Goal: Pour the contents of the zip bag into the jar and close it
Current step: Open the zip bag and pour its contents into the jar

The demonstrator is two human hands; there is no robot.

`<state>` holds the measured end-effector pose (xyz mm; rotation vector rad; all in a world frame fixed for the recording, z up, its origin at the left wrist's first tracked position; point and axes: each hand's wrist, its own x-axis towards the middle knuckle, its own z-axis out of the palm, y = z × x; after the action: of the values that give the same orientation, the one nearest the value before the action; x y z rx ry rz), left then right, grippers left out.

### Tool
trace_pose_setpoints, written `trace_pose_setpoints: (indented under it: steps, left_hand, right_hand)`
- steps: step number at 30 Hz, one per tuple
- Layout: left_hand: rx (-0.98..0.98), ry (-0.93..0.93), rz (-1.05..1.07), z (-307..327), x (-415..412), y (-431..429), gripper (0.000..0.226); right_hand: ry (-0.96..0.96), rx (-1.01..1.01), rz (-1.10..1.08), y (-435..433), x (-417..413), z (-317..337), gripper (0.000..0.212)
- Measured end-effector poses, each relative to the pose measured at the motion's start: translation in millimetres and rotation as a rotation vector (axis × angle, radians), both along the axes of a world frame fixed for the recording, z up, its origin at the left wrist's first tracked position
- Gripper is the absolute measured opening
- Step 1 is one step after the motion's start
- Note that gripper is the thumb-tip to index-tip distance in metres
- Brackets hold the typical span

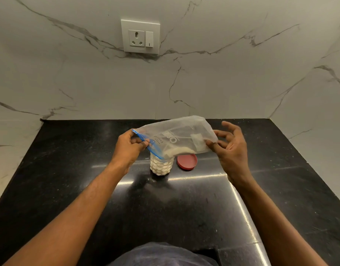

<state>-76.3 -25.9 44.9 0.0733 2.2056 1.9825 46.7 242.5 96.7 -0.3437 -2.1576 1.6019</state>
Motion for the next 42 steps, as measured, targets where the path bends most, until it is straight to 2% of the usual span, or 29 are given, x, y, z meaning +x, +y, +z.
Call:
trace_pose_setpoints:
  steps: [2, 5, 8, 11, 16, 19, 22, 24, 28, 32, 36, 42]
  left_hand:
    - [0.0, 0.007, 0.006, 0, 1, 0, 0.031]
    - [0.01, 0.009, 0.015, 0, 3, 0, 0.03]
    - [0.016, -0.007, 0.011, 1, 3, 1, 0.027]
    - [0.024, -0.02, 0.014, 1, 4, 2, 0.027]
    - [0.036, -0.041, 0.027, -1, 6, 1, 0.028]
    - [0.059, -0.07, 0.03, -1, 7, -1, 0.028]
    - [0.077, -0.087, 0.039, -1, 8, -2, 0.031]
    - [0.086, -0.096, 0.048, -1, 8, -2, 0.03]
    - [0.093, -0.109, 0.046, -1, 11, -1, 0.027]
    - [0.102, -0.104, 0.053, -1, 12, 0, 0.027]
    - [0.092, -0.107, 0.05, 0, 13, 0, 0.027]
    - [0.092, -0.1, 0.05, -1, 13, 0, 0.027]
  right_hand:
    - [-0.003, 0.037, -0.012, 1, 0, -2, 0.057]
    - [-0.022, -0.016, 0.004, 2, 2, -3, 0.047]
    - [0.022, 0.012, -0.052, 3, 3, -3, 0.028]
    - [0.079, 0.019, -0.121, 1, -1, -2, 0.024]
    - [0.094, 0.13, -0.128, -7, -8, 1, 0.022]
    - [0.106, 0.103, -0.055, -9, -12, 4, 0.022]
    - [0.087, -0.01, 0.079, -12, -13, 5, 0.045]
    - [0.1, 0.01, 0.053, -13, -14, 5, 0.05]
    - [0.143, 0.042, -0.027, -12, -17, 8, 0.037]
    - [0.116, 0.068, 0.027, -19, -23, 7, 0.033]
    - [0.093, 0.041, 0.113, -24, -30, 5, 0.016]
    - [0.161, 0.029, 0.017, -24, -39, 4, 0.034]
